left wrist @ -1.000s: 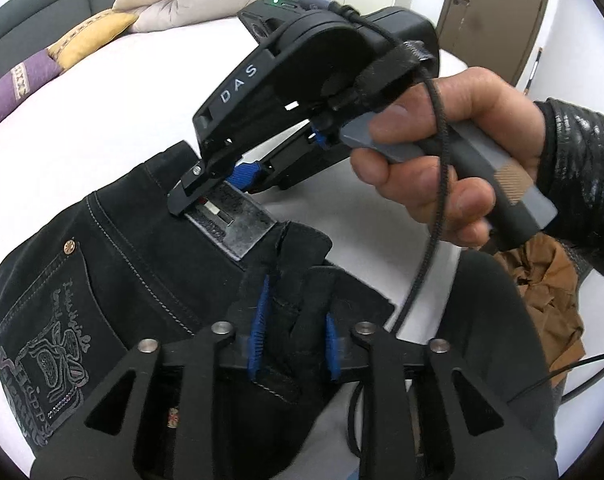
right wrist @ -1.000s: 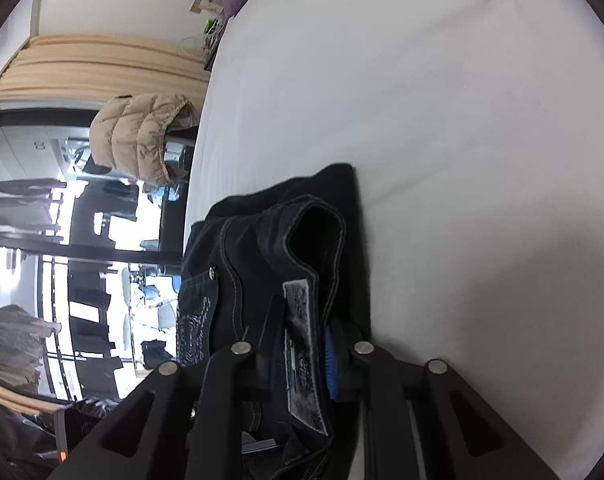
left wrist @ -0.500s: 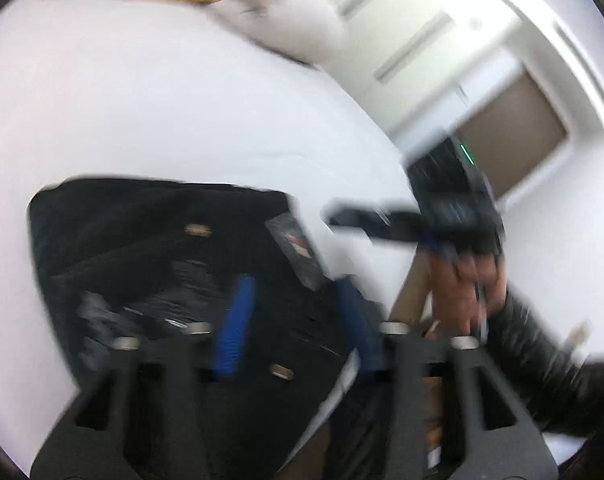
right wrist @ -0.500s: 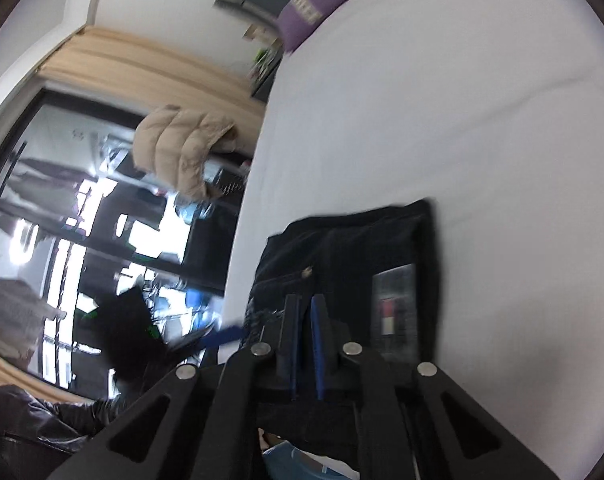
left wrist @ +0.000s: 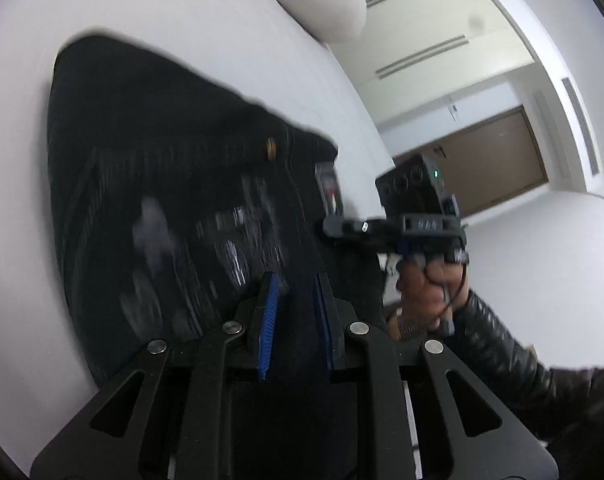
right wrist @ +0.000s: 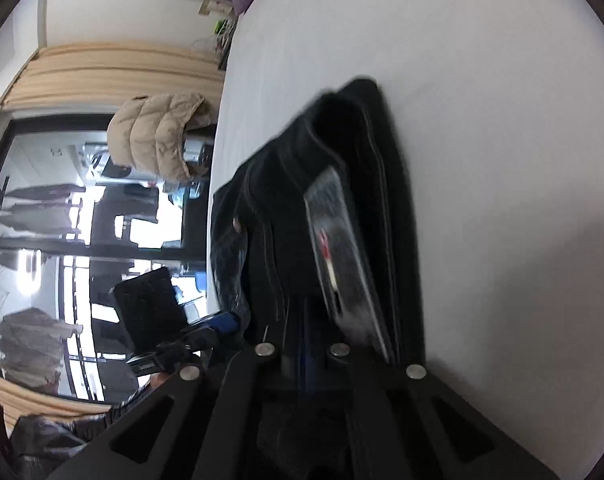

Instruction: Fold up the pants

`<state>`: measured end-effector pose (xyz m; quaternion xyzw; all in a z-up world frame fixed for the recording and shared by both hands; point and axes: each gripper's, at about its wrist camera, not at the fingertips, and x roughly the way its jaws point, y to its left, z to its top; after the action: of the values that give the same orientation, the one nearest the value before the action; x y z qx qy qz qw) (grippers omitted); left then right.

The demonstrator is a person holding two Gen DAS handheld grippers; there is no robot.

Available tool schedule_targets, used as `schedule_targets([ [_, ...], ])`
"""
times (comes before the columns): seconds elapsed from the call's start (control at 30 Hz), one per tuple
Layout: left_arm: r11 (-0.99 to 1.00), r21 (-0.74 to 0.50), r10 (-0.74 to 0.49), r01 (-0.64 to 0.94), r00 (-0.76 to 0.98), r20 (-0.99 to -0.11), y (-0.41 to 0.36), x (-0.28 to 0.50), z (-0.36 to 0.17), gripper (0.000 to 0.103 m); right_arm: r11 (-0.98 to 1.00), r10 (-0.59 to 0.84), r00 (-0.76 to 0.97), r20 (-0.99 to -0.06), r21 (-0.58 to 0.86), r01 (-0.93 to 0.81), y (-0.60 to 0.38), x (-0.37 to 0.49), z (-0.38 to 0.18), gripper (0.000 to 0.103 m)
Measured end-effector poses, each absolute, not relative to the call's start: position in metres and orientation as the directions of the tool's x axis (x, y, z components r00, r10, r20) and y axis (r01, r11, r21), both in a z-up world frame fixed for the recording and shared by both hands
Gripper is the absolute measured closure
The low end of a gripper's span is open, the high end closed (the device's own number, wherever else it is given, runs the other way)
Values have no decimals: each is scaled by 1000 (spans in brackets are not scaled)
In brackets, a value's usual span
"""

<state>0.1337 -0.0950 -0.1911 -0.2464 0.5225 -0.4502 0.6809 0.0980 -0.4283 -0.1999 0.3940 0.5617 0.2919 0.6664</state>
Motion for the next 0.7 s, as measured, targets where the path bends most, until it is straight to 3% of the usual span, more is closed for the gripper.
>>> schedule_targets([
  [0.27, 371, -841, -912, 394, -15, -409, -69, 109, -192, 86, 476, 861, 219, -459, 879, -31, -432, 43, -180, 102],
  [0.37, 383, -842, -908, 380, -15, -420, -75, 116, -199, 86, 509, 842, 208, -498, 861, 5, -431, 34, -194, 103],
  [0.5, 415, -815, -891, 403, -1, -455, -79, 124, -203, 95, 473, 851, 248, -463, 881, 25, -437, 37, -213, 103],
  [0.7, 417, -795, -889, 440, 15, -458, -73, 119, -196, 96, 446, 864, 272, -424, 895, -21, -441, 28, -209, 103],
])
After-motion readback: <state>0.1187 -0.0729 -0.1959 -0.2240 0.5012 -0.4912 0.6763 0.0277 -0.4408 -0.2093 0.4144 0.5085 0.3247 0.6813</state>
